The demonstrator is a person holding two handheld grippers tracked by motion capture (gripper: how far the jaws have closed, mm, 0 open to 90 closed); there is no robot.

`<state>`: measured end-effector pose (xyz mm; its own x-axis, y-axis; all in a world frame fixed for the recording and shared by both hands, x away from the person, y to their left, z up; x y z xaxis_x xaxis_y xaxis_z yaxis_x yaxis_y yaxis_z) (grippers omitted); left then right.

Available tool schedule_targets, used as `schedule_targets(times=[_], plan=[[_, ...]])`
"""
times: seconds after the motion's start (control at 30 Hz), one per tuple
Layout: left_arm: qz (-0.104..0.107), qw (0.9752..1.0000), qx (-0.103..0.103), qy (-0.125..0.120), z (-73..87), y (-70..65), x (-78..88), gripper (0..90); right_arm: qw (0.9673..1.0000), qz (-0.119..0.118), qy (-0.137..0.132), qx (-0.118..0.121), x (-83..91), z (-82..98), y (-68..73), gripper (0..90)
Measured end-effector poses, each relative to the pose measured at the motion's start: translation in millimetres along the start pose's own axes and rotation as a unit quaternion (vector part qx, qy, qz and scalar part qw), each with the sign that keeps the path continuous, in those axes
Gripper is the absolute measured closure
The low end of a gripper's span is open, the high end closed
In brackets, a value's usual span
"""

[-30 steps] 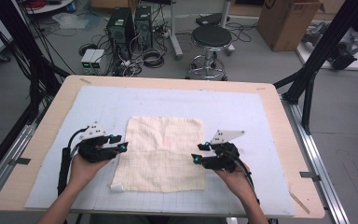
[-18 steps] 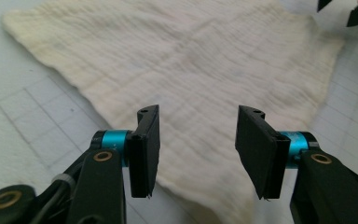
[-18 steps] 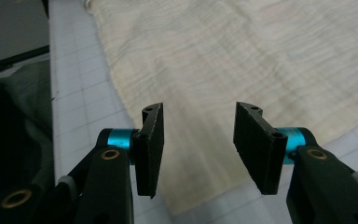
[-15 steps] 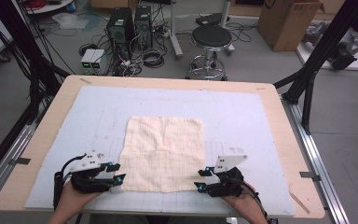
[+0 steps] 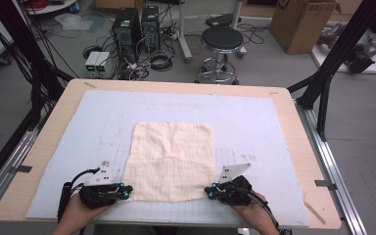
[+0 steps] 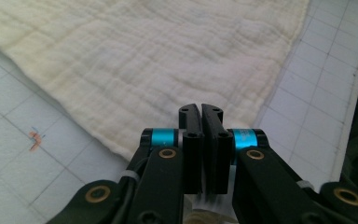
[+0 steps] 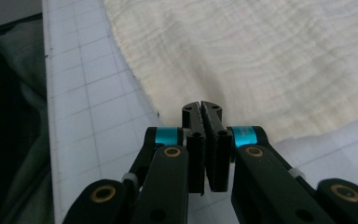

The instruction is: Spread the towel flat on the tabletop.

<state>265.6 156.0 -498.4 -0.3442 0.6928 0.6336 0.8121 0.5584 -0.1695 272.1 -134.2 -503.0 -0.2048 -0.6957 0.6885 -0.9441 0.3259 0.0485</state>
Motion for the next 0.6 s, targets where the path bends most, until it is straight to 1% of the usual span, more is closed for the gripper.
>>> schedule_targets(times=[0.03, 0.07, 0.13, 0.17, 0.2, 0.37, 0.43, 0.47, 0.53, 0.6], plan=[[0.0, 1.0, -0.003, -0.002, -0.4, -0.6, 0.7, 88.3, 1.0, -0.003, 0.0, -0.005, 0.6, 0.4, 1.1, 89.0], [-0.002, 1.0, -0.005, -0.004, -0.6, -1.3, 1.4, 88.7, 1.0, -0.007, -0.001, -0.003, 1.3, 0.9, 1.9, 89.2], [-0.002, 0.9999, -0.01, -0.006, -0.7, -4.1, 3.0, 89.0, 0.9998, -0.013, -0.001, -0.014, 2.9, 1.9, 4.1, 89.2], [-0.002, 0.9999, -0.01, -0.009, -0.8, -6.3, 4.1, 89.1, 0.9998, -0.016, -0.002, -0.014, 3.8, 2.2, 5.4, 89.3], [-0.001, 0.9998, -0.015, -0.01, -0.5, -7.6, 5.4, 89.1, 0.9997, -0.018, -0.003, -0.015, 4.7, 2.5, 6.9, 89.3], [0.004, 0.9997, -0.018, -0.015, 2.0, -13.7, 10.8, 89.2, 0.9997, -0.014, -0.011, -0.014, 10.0, 2.7, 9.9, 89.3], [0.007, 0.9996, -0.024, -0.012, 3.5, -15.5, 10.8, 88.8, 0.9997, -0.013, -0.014, -0.017, 12.3, 3.7, 8.6, 89.3], [0.003, 0.9996, -0.024, -0.012, 3.4, -14.8, 10.8, 87.0, 0.9996, -0.014, -0.014, -0.02, 12.6, 4.3, 8.2, 89.3], [0.007, 0.9997, -0.018, -0.015, 2.0, -14.3, 10.3, 76.8, 0.9997, -0.013, -0.011, -0.019, 12.6, 4.9, 8.4, 89.3], [0.006, 0.9998, -0.016, -0.014, 2.1, -13.2, 8.7, 71.0, 0.9997, -0.013, -0.011, -0.015, 11.9, 4.5, 9.2, 89.1]])
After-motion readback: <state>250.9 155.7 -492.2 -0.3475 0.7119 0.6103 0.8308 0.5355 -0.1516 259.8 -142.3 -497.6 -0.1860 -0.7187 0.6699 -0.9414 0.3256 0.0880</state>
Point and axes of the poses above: each handheld gripper's, and its own axes: x roughly backward along the jaws, z roughly out of its underside, y roughly to its left, the point moved 9 cm from there along -x, roughly forward along the jaws, and after that the axes turned 5 degrees about x, right-handed, at the moved point
